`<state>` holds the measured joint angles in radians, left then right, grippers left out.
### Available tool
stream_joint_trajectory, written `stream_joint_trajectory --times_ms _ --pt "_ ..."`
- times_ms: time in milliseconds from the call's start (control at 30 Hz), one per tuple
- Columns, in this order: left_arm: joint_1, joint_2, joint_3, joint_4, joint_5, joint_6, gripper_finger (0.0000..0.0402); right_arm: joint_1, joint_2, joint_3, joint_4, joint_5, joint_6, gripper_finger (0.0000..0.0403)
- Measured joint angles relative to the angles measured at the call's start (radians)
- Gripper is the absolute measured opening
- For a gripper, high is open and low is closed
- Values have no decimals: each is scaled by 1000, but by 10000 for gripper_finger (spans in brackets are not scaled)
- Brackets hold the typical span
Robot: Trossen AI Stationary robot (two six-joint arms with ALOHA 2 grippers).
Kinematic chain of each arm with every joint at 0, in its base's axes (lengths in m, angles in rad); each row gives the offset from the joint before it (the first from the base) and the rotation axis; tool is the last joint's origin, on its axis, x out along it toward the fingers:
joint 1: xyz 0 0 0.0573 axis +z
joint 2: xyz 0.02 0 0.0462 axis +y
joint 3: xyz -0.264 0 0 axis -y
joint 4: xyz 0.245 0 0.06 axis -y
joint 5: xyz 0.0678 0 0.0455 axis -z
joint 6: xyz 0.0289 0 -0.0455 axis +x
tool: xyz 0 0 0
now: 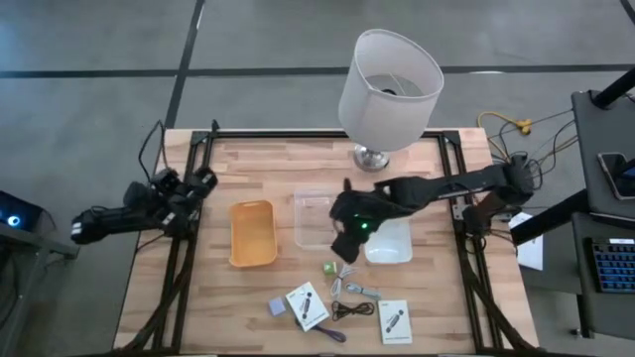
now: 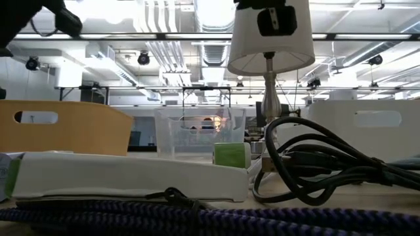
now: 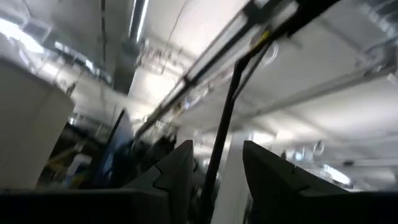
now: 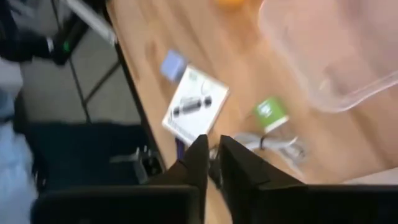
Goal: Pick and place items into bin
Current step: Put the green charger adapter into the transparent bin
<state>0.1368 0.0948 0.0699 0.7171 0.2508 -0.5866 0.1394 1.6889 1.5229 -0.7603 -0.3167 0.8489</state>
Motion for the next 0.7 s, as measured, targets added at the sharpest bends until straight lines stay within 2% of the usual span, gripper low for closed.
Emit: stream_joint_trajectory --times_ms 67,200,333,433,700 --pt "0 18 40 -133 32 46 125 9 38 22 -14 -48 -29 71" --pt "0 61 128 -373 77 126 125 49 113 68 -144 -40 -177 136" --pt "0 87 181 -548 85 182 125 110 170 84 -186 150 -375 183" --pt "0 96 200 -613 89 182 125 156 203 89 -173 270 -512 200" --pt "0 91 199 -661 124 183 125 208 369 120 -132 298 -598 228"
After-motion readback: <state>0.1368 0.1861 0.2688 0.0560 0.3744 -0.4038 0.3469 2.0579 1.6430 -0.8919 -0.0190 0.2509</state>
